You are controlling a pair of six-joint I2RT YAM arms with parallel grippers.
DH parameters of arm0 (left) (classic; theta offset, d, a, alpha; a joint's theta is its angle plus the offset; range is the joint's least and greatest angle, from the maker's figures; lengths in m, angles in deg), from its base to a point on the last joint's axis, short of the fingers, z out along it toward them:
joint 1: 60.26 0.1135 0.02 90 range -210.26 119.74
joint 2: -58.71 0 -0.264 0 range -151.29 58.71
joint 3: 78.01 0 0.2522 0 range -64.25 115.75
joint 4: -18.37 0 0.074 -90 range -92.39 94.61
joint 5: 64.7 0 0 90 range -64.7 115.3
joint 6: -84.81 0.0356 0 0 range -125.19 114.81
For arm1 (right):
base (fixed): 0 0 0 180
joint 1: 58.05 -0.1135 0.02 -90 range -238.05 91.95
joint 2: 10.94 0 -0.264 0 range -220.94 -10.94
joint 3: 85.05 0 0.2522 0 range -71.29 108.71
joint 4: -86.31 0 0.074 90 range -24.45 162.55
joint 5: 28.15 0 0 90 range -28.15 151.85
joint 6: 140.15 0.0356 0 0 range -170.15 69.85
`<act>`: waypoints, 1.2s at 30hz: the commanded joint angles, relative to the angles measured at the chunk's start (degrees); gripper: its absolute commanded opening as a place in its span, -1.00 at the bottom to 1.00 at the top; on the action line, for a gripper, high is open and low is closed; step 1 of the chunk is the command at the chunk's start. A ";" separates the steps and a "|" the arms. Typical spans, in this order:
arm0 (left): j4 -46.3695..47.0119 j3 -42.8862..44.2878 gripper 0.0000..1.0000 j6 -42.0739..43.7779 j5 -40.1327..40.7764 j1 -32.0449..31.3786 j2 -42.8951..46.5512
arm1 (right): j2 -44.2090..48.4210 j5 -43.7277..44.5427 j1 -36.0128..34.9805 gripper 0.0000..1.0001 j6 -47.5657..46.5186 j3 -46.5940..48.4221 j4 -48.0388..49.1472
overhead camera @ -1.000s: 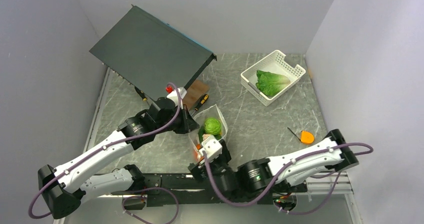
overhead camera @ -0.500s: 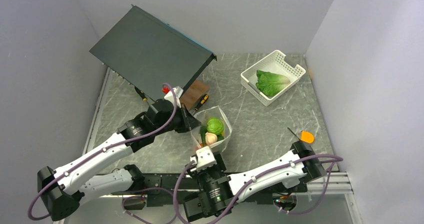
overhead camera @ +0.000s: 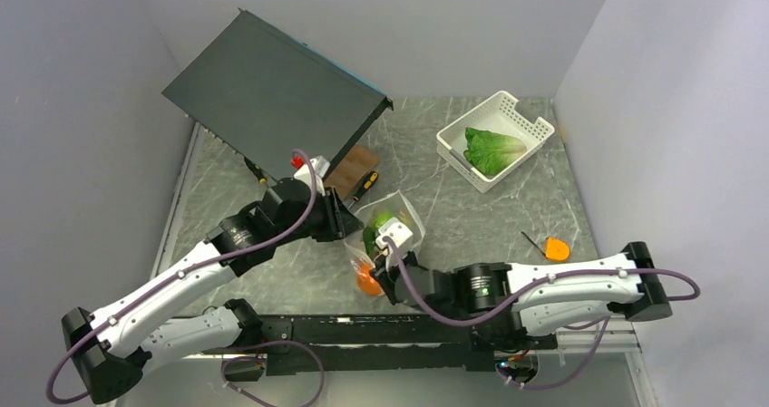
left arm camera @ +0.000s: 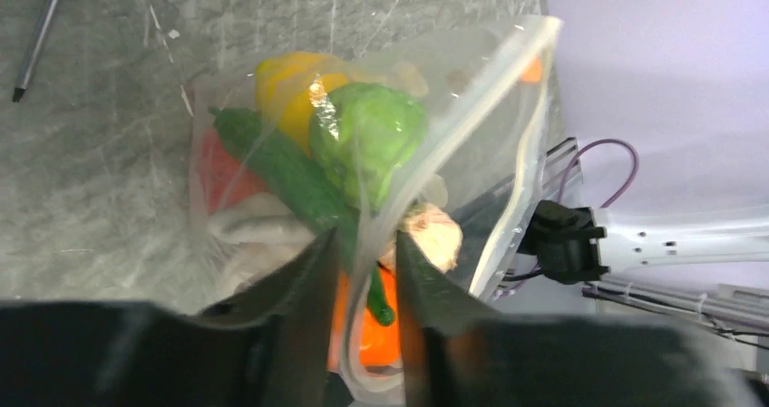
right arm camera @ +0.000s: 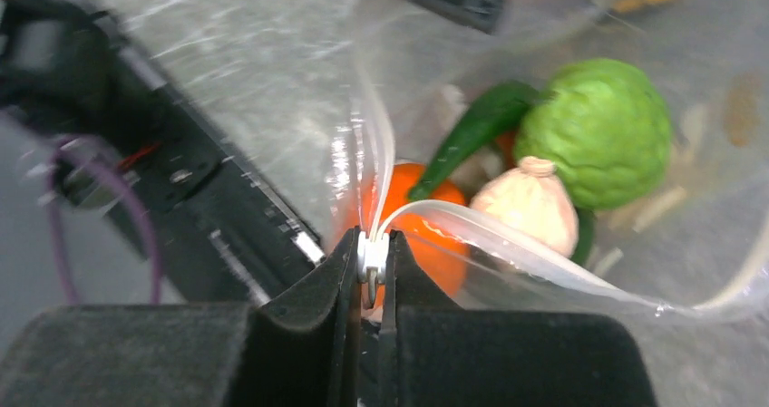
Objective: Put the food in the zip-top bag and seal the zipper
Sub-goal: Adjust the zipper food storage bag at the center of the board.
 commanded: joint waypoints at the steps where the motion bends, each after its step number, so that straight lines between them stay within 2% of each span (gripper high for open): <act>1: -1.87 4.95 -0.12 3.59 -0.95 0.15 3.35 | 4.25 -24.44 3.28 -1.00 -21.27 -1.67 15.38; 3: -1.52 5.67 0.18 6.16 -1.41 0.12 5.13 | 2.91 -27.09 4.02 -1.00 -26.25 0.08 10.95; 6: -2.87 8.61 0.40 12.27 -2.19 0.11 6.91 | 1.66 -27.17 4.41 -1.00 -31.49 0.93 7.38; 10: -7.00 13.59 0.41 23.17 -3.48 0.11 8.27 | 5.17 -31.06 7.16 -1.00 -35.49 -1.67 9.64; 13: -6.19 14.68 0.39 31.53 -7.74 0.09 10.18 | 8.86 -37.33 11.01 -1.00 -36.73 -3.48 11.49; 19: 8.64 6.52 0.38 49.05 -21.11 0.14 16.14 | 13.89 -45.33 18.07 -1.00 -40.01 -6.95 14.37; 23: 12.29 4.24 0.42 58.84 -31.20 0.07 14.80 | 13.80 -50.89 21.11 -1.00 -40.83 -6.32 13.61; 29: 3.83 9.06 0.47 67.44 -34.59 -1.77 5.57 | 14.14 -54.95 24.26 -1.00 -42.31 -4.65 9.88; 36: -0.62 9.05 0.36 67.47 -37.50 -5.11 -1.66 | 16.09 -55.63 25.86 -1.00 -41.65 -4.56 9.57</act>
